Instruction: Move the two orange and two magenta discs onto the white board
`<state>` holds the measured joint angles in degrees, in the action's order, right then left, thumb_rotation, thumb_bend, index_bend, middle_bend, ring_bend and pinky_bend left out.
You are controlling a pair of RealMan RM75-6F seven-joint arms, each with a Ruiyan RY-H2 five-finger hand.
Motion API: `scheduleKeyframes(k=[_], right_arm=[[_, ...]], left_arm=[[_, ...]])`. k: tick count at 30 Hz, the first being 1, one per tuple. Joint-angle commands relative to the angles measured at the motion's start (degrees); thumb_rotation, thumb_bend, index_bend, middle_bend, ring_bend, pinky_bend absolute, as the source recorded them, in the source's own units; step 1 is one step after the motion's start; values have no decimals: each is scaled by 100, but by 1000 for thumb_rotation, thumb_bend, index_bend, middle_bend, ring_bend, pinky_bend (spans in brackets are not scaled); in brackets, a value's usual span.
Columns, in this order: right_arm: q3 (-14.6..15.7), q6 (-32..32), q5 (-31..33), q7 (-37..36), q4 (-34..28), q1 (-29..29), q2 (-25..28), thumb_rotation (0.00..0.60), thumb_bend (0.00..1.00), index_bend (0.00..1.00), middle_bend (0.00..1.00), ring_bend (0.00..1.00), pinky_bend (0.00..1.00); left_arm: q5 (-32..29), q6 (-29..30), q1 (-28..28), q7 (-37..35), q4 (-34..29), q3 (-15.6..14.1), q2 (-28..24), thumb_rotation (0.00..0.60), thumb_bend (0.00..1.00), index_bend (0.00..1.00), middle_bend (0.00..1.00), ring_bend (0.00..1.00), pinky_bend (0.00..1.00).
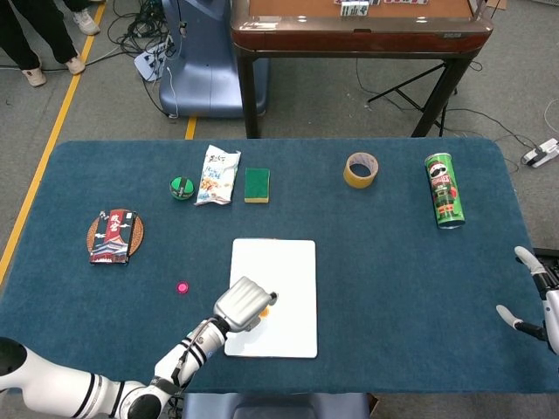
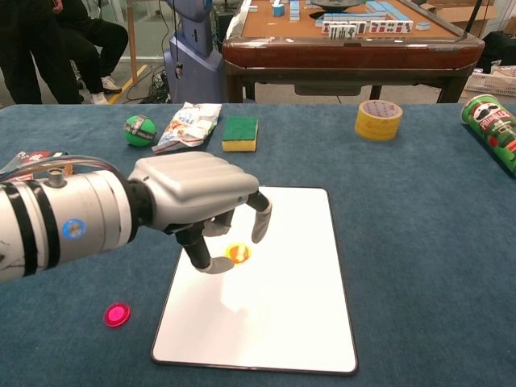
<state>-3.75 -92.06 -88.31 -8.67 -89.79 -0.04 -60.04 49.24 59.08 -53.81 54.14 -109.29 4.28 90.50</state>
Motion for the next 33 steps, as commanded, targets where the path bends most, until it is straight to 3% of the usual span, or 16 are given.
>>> scheduleKeyframes(k=[1, 8, 14, 24, 33], right_arm=[[11, 18, -19, 10, -15, -6, 8, 600, 0, 128, 262, 262, 379], [-26, 4, 10, 47, -24, -4, -31, 600, 0, 139, 267, 262, 379], [-25, 56, 6, 69, -21, -24, -38, 600, 0, 140, 267, 262, 379], [-26, 156, 25, 208, -69, -67, -72, 600, 0, 140, 267, 262, 379], [-29, 197, 35, 276, -91, -85, -86, 600, 0, 140, 267, 262, 379]], left_arm=[[-27, 46, -31, 20, -39, -38, -29, 600, 322, 357, 1000, 1000, 1000], [-115, 148, -38, -58, -182, -144, -163, 600, 321, 322, 1000, 1000, 1000], [7, 350, 143, -201, -308, -409, -451, 600, 322, 365, 1000, 1000, 1000], [802, 368, 578, -713, -396, -1053, -1020, 600, 322, 492, 1000, 1000, 1000], [1323, 340, 916, -878, -267, -1490, -1175, 600, 321, 504, 1000, 1000, 1000]])
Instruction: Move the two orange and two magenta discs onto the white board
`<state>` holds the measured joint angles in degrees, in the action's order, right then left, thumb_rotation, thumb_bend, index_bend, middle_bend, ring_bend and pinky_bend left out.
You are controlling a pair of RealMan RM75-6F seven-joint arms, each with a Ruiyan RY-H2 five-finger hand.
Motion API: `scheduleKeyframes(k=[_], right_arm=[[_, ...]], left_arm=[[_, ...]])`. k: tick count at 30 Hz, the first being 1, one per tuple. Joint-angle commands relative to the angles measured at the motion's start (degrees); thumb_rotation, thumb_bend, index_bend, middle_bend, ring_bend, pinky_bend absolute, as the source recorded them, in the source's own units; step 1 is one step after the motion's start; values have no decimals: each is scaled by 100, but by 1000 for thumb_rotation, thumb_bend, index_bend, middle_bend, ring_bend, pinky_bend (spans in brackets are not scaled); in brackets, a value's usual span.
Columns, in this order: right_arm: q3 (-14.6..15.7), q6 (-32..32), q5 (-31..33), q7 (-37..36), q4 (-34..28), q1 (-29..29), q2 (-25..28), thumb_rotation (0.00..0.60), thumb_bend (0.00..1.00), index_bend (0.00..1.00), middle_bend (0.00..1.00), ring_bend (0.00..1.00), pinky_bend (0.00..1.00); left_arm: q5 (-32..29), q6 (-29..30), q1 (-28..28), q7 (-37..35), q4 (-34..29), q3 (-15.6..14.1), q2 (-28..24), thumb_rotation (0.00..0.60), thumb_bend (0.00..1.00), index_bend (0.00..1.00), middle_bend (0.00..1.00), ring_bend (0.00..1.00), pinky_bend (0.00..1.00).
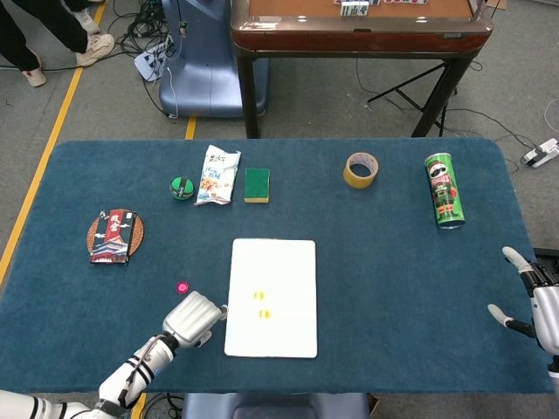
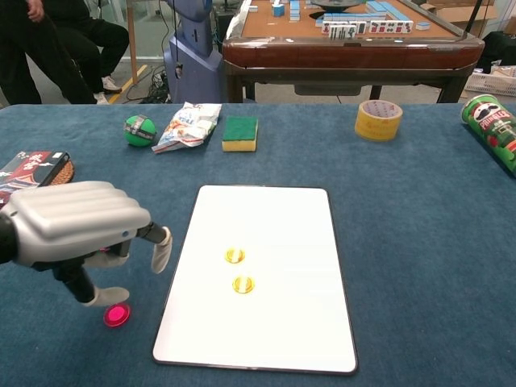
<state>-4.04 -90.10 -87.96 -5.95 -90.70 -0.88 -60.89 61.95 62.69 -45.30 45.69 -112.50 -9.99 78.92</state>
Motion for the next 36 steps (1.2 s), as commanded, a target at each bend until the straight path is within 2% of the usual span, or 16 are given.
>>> scheduleKeyframes(k=[1, 20, 27, 36], right_arm=[[1, 6, -1, 10, -2, -3, -4, 600, 0, 140, 267, 262, 379], [0, 61, 15, 54, -14, -26, -13, 600, 0, 140, 267, 262, 379], [1, 84, 20, 74, -20, -37, -17, 600, 0, 140, 267, 262, 379], [-1, 93, 26, 92, -26, -43, -21, 600, 0, 140, 267, 262, 379]], left_arm=[[89, -32, 98, -44, 92, -88, -11, 600, 321, 504, 1000, 1000, 1000], [272, -253, 438, -102, 630, -134, 236, 600, 322, 507, 1000, 1000, 1000], [276, -323, 536, -150, 832, -106, 292, 600, 321, 462, 1000, 1000, 1000], [323, -400, 625, -192, 941, -74, 315, 600, 321, 482, 1000, 1000, 1000]])
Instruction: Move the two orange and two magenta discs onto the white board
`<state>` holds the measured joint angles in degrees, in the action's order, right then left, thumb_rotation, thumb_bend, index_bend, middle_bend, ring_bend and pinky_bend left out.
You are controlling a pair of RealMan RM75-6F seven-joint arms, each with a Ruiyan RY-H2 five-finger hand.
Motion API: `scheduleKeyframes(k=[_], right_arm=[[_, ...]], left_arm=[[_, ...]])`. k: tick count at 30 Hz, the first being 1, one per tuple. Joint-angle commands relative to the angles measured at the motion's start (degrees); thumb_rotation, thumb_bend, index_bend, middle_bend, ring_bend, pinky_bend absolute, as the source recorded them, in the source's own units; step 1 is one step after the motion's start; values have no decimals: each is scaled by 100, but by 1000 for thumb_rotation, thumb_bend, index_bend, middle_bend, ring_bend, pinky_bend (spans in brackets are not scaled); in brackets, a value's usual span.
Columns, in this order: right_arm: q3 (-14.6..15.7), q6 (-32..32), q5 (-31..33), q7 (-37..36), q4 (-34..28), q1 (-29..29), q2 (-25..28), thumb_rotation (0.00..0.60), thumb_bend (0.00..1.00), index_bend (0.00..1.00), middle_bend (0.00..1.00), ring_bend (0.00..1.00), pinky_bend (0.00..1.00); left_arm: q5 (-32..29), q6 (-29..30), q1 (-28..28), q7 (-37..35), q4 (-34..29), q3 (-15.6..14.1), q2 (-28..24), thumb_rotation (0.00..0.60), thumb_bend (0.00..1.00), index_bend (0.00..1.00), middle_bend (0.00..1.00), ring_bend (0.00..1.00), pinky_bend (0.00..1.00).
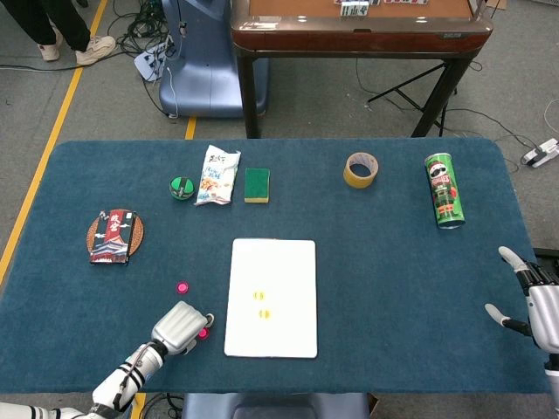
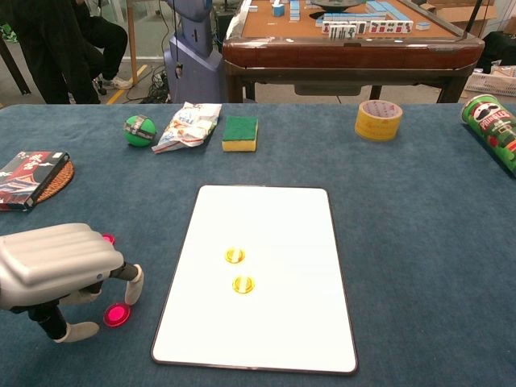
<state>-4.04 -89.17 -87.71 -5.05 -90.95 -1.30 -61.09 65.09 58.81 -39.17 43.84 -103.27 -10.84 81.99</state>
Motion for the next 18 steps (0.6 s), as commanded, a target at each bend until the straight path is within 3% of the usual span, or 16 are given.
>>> scheduleKeyframes(k=[1, 18], right_arm=[[0, 1, 0, 4, -1, -1, -1, 600, 0, 140, 267, 262, 379], [0, 18, 7, 3, 3, -9, -2, 600, 0, 140, 267, 262, 379]], left_arm=[[10, -19, 19, -10, 26, 19, 13, 600, 322, 489, 1000, 1000, 1000], [-80, -177, 94, -37, 90, 122, 52, 600, 322, 542, 1000, 1000, 1000]])
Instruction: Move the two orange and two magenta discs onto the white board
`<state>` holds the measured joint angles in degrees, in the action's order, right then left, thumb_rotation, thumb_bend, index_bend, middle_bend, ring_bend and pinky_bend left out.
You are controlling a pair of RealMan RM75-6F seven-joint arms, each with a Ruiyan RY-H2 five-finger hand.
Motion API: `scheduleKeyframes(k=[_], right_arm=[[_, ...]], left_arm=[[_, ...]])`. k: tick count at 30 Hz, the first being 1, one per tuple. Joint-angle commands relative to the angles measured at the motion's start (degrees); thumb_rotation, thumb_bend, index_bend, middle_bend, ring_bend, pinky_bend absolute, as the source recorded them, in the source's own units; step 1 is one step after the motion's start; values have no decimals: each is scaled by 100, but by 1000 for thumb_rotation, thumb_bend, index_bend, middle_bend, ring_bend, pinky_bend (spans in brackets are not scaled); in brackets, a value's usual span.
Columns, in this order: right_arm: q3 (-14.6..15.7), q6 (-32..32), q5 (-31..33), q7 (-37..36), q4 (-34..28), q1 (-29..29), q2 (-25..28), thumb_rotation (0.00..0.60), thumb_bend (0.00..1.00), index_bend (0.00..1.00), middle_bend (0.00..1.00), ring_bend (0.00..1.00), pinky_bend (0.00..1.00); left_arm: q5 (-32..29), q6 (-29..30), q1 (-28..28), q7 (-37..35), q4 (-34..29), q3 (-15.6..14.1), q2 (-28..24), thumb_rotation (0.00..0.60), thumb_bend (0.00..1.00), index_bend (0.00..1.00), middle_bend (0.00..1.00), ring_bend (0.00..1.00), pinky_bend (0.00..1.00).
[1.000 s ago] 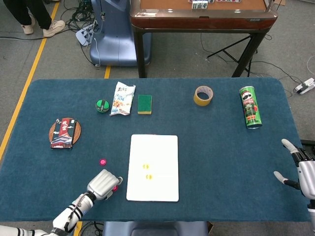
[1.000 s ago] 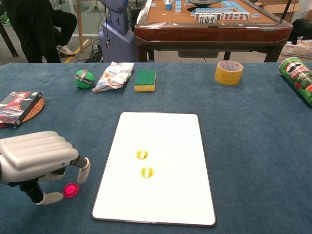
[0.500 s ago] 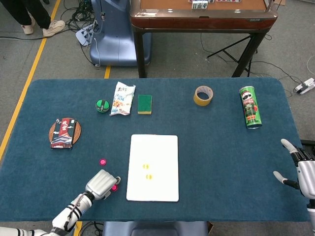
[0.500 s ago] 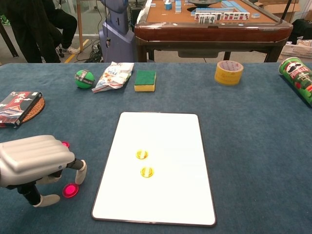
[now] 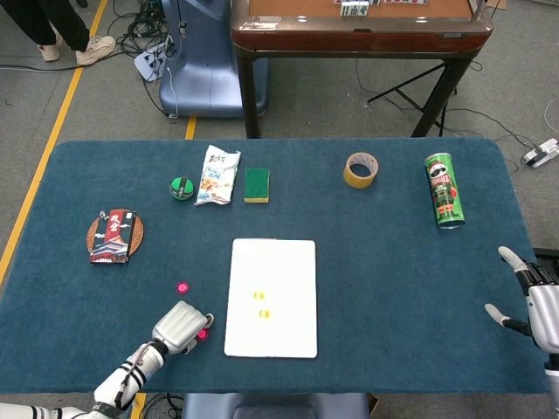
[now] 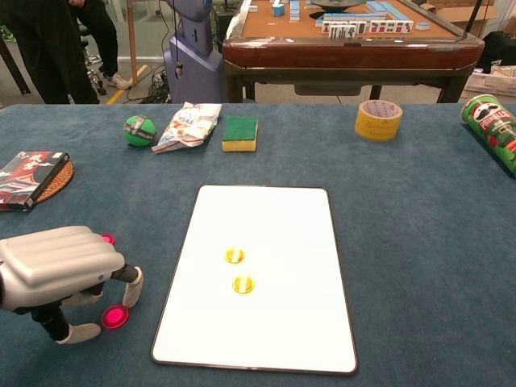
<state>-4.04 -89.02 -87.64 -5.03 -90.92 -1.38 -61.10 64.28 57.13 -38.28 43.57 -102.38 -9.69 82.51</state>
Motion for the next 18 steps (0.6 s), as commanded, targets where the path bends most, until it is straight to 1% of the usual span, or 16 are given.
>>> scheduleKeyframes(k=[1, 6, 18], right_arm=[[1, 4, 0, 4, -2, -2, -1, 600, 0, 140, 267, 262, 379], [2, 4, -2, 9, -5, -3, -3, 600, 0, 140, 267, 262, 379], [-1, -7, -1, -16, 2, 0, 4, 600, 0, 140, 267, 262, 379]], left_arm=[[0, -17, 6, -19, 1, 12, 0, 600, 322, 547, 1000, 1000, 1000], [-35, -73, 12, -65, -3, 48, 2, 600, 322, 559, 1000, 1000, 1000], [-66, -147, 17, -117, -12, 90, 11, 600, 377, 573, 1000, 1000, 1000]])
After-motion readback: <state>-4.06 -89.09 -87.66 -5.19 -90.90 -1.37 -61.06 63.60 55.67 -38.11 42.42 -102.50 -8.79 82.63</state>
